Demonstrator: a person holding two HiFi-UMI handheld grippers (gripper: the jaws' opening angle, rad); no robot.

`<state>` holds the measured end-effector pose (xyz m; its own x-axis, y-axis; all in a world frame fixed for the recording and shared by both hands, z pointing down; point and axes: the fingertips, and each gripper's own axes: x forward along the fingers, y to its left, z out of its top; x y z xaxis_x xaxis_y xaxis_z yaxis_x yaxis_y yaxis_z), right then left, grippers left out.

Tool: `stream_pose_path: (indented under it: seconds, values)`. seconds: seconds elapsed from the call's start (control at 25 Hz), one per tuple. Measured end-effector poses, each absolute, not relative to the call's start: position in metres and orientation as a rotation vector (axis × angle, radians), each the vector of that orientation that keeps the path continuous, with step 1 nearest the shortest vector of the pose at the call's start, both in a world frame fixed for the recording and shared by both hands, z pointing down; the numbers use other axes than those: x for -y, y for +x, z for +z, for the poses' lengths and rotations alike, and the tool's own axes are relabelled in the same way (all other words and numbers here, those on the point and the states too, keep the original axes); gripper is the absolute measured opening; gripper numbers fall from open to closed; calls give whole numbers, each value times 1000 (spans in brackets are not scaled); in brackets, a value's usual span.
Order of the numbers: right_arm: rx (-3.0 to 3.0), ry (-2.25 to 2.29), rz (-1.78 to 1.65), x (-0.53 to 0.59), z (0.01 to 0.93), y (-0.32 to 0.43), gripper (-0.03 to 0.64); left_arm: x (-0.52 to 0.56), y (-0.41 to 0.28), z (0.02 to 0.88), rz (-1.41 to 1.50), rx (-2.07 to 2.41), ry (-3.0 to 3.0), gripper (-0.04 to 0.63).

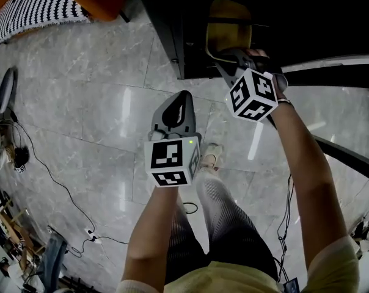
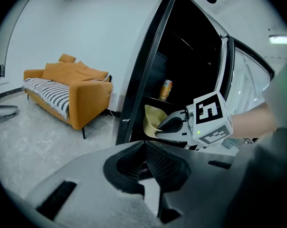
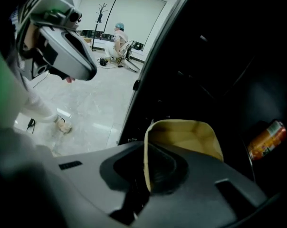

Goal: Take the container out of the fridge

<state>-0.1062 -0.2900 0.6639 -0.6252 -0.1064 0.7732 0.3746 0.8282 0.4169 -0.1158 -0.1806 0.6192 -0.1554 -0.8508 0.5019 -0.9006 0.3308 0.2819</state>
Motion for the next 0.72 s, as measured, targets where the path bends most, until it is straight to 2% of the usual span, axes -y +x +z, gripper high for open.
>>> stream_pose_path:
  seconds: [0.44, 0.72]
  values:
    - [2202, -107, -502, 220, 617, -70, 35, 134, -129, 576, 212, 1951, 1658, 23]
    - [2252, -18, -397, 172, 554, -62, 35, 99, -140, 525, 227, 1921, 1741, 23]
